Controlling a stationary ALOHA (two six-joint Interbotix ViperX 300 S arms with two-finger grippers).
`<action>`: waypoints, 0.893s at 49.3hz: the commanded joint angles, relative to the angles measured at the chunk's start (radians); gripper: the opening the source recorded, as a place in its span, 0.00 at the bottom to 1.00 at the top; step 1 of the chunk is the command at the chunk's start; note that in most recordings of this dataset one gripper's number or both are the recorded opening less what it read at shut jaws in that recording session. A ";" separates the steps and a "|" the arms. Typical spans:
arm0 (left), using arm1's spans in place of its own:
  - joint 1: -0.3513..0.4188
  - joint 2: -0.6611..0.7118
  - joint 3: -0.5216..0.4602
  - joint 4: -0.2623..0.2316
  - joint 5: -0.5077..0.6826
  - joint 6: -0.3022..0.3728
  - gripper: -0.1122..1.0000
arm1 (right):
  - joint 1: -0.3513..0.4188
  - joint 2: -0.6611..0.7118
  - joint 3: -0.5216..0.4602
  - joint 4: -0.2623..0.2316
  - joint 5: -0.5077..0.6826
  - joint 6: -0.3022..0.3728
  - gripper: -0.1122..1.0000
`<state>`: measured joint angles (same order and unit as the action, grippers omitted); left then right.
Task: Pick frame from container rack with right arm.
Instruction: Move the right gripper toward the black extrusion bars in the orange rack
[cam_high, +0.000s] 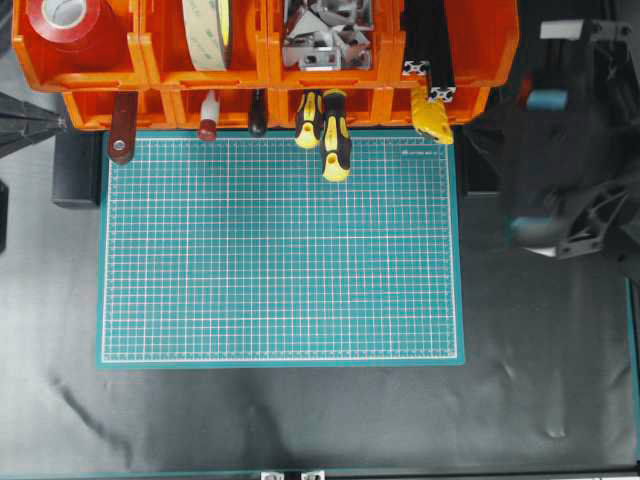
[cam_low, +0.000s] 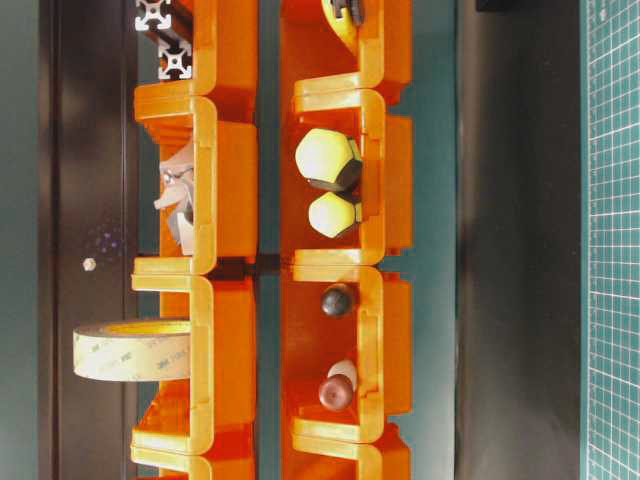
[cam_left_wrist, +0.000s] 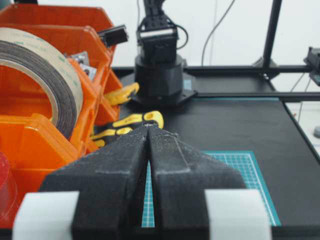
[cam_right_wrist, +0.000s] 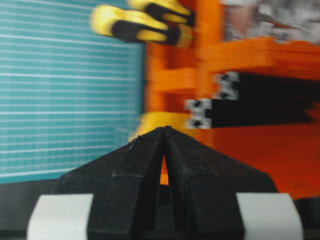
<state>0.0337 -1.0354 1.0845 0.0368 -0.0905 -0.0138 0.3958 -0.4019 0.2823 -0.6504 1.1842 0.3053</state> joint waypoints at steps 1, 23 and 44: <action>0.003 0.003 -0.032 0.003 -0.003 -0.002 0.10 | 0.060 0.028 0.006 -0.152 0.044 0.057 0.11; 0.012 -0.002 -0.032 0.003 -0.005 -0.002 0.10 | 0.144 0.107 0.038 -0.365 0.196 0.084 0.22; 0.012 -0.002 -0.032 0.003 -0.005 -0.002 0.10 | 0.126 0.173 0.109 -0.408 0.190 0.123 0.84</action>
<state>0.0430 -1.0416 1.0845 0.0368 -0.0890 -0.0138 0.5338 -0.2286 0.3912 -1.0324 1.3683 0.4172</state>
